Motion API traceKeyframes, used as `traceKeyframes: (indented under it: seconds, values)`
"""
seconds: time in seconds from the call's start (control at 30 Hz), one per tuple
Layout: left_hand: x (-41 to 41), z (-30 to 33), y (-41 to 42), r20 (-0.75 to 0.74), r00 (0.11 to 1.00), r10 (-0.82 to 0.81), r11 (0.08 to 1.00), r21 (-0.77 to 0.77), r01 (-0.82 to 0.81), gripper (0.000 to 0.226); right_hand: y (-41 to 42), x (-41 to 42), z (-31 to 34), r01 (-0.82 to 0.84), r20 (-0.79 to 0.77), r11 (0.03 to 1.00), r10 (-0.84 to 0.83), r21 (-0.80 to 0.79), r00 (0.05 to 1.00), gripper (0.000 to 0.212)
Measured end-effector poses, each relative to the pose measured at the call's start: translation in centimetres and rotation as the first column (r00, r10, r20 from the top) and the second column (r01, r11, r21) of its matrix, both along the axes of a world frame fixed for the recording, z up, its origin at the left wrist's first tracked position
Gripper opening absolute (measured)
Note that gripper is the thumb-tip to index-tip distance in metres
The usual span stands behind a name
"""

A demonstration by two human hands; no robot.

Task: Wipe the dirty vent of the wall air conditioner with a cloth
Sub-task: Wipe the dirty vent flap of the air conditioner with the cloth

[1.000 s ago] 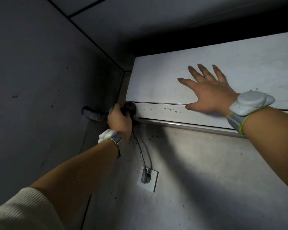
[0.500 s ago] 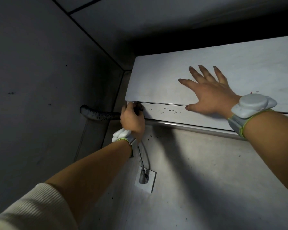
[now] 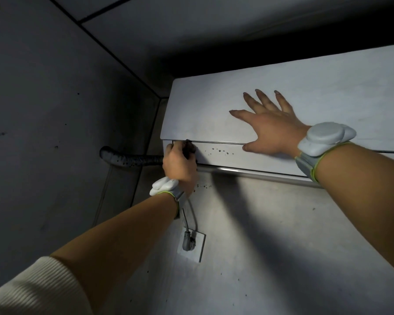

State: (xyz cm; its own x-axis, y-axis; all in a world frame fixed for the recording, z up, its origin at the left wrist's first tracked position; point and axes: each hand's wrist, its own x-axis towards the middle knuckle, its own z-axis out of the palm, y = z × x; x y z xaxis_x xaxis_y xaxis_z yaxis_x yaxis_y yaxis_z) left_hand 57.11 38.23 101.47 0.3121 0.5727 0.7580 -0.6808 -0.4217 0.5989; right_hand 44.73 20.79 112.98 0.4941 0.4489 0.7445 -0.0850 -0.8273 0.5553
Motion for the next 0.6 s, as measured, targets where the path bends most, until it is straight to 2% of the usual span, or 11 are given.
traceKeyframes:
  seconds: [0.07, 0.2, 0.37, 0.6]
  values:
    - [-0.4, -0.1, 0.2, -0.013, 1.0, 0.02, 0.999, 0.033, -0.019, 0.021, -0.5, -1.1, 0.1, 0.025, -0.04, 0.999, -0.026, -0.026, 0.999, 0.099]
    - [-0.6, -0.2, 0.0, -0.009, 0.999, 0.032, 0.999, 0.035, -0.031, 0.021, -3.7, -2.8, -0.1, 0.094, 0.051, 0.995, -0.093, -0.017, 0.994, 0.109]
    - [-0.8, -0.1, -0.3, 0.01, 0.999, 0.032, 0.997, 0.072, -0.033, 0.018, -4.7, -3.2, 0.7, 0.099, 0.009, 0.995, -0.099, -0.032, 0.995, 0.113]
    - [-1.4, -0.3, -2.3, 0.066, 0.998, 0.003, 0.996, 0.087, -0.008, 0.017, -5.0, -2.3, 0.6, 0.065, 0.047, 0.998, -0.063, -0.027, 0.997, 0.112]
